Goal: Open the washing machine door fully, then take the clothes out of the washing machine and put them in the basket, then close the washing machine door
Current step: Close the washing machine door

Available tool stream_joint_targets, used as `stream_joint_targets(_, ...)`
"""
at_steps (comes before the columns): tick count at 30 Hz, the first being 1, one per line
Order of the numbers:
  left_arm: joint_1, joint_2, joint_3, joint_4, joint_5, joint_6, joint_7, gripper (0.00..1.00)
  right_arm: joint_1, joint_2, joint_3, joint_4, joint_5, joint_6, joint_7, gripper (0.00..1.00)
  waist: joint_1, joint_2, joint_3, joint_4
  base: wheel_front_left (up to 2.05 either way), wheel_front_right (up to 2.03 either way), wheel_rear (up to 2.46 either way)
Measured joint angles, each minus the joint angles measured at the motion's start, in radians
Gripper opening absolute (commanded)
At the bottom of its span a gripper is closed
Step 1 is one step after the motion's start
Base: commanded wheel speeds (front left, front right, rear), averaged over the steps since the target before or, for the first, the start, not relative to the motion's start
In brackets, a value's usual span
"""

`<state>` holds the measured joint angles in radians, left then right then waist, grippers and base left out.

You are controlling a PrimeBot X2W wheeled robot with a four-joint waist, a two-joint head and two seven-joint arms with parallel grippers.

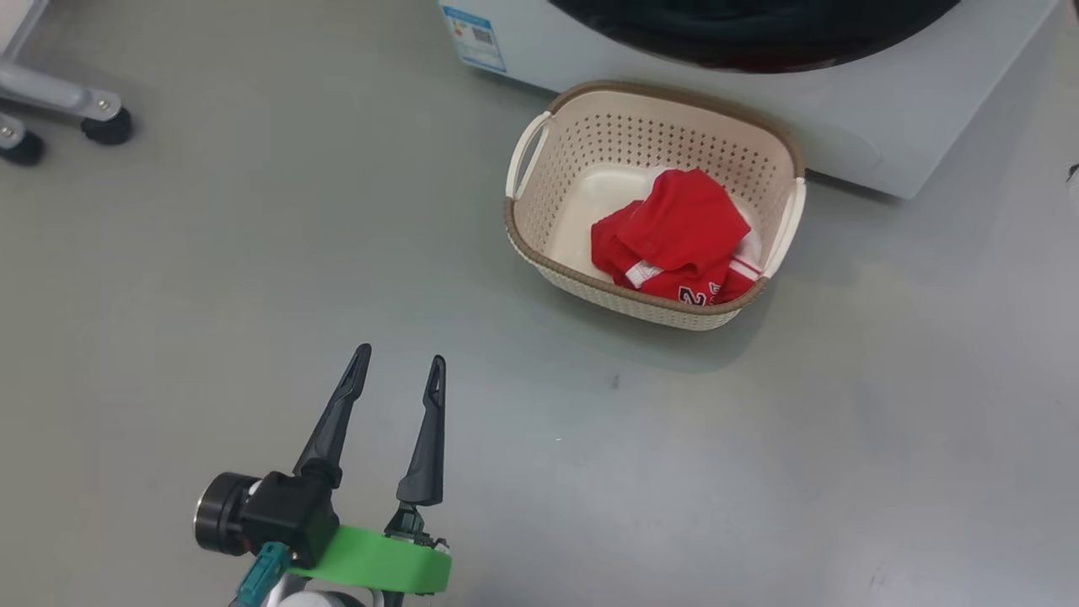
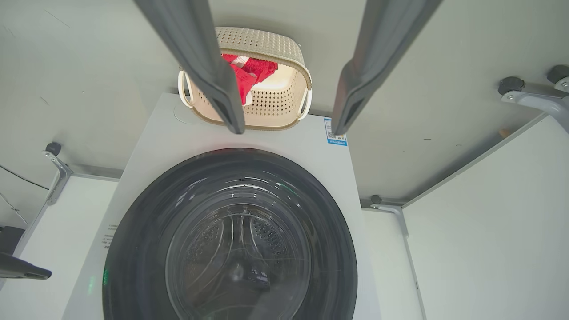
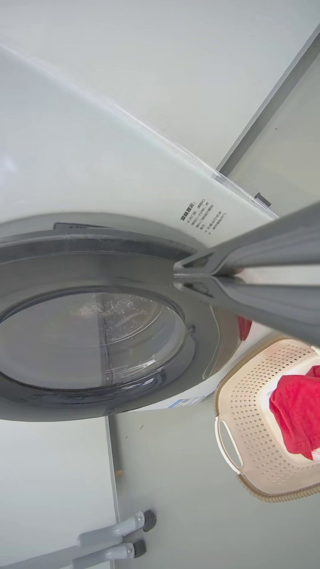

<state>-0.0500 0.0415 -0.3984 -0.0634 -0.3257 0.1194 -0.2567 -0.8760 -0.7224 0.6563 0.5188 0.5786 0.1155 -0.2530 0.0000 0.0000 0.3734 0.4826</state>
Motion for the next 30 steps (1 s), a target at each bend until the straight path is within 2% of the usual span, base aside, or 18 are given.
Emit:
stream_joint_targets(5, 0.0, 0.0, 0.031, 0.037, 0.011, 0.0, 0.0, 1.0, 0.091, 0.052, -0.006, 0.007, 0.035, -0.006, 0.0, 0.0, 0.0, 0.0, -0.053, -0.053, 0.0, 0.0, 0.0)
stream_joint_targets(17, 0.047, 0.003, 0.09, 0.097, 0.011, 0.0, 0.0, 1.0, 0.294, 0.184, -0.152, -0.051, 0.122, -0.079, 0.0, 0.0, 0.0, 0.0, -0.191, -0.175, 0.0, 0.0, 0.0)
stream_joint_targets(23, 0.079, 0.008, 0.108, 0.115, 0.01, 0.0, 0.0, 1.0, 0.4, 0.196, -0.227, -0.082, 0.144, -0.109, 0.0, 0.0, 0.0, 0.0, -0.253, -0.233, 0.0, 0.0, 0.0)
stream_joint_targets(30, 0.105, 0.019, 0.138, 0.115, 0.003, -0.001, 0.0, 1.0, 0.504, 0.228, -0.291, -0.144, 0.151, -0.119, 0.0, 0.0, 0.0, 0.0, -0.31, -0.29, 0.0, 0.0, 0.0)
